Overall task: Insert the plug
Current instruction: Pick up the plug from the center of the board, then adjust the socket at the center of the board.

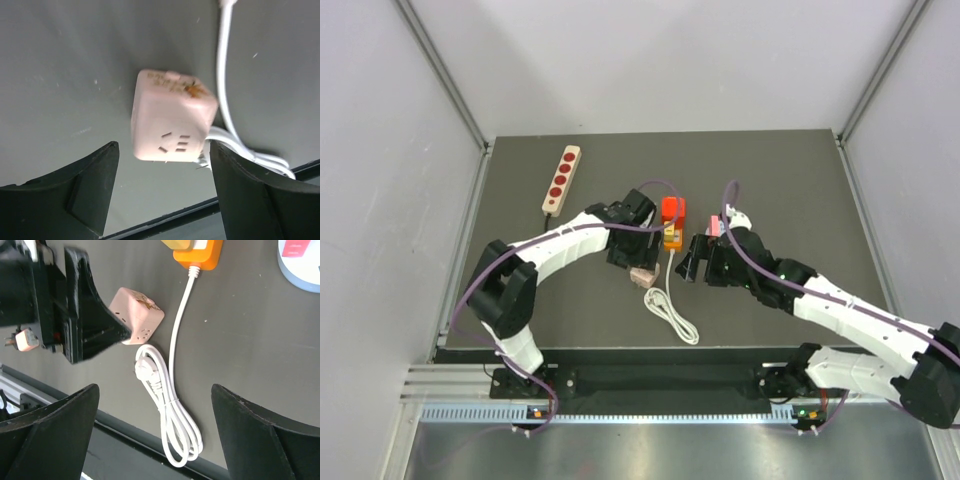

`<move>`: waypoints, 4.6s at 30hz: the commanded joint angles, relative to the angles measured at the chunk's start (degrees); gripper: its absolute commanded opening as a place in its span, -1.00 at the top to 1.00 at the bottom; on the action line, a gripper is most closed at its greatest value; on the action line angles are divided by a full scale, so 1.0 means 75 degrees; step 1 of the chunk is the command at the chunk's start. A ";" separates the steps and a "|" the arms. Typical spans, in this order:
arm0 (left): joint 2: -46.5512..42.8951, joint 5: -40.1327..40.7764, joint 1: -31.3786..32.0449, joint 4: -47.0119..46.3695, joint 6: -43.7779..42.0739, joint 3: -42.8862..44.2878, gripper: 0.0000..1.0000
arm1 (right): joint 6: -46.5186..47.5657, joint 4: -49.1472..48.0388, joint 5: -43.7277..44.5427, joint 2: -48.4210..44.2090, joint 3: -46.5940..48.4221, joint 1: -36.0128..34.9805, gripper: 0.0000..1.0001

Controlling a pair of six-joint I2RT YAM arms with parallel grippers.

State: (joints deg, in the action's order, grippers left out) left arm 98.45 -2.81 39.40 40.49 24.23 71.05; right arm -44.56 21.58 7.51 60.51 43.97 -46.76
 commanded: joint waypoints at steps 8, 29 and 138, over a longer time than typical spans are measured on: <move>0.0888 0.0304 0.0255 0.0355 -0.0078 0.0945 -0.49 | 0.0198 -0.0358 0.0300 -0.0849 -0.0424 -0.0035 -0.91; -0.2180 -0.1336 0.0044 -0.2407 0.4009 0.0009 1.00 | 0.1497 -0.4995 0.1388 -0.0990 -0.1678 -0.0959 -0.99; 0.0081 0.3187 -0.5288 0.0214 -0.1332 0.0231 1.00 | 0.4184 -0.5608 0.1037 -0.5009 -0.2475 -0.1781 -0.99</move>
State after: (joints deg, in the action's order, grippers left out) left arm 100.99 21.93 -1.08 40.56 12.53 73.87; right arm -10.79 -19.18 13.41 24.71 24.53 -60.16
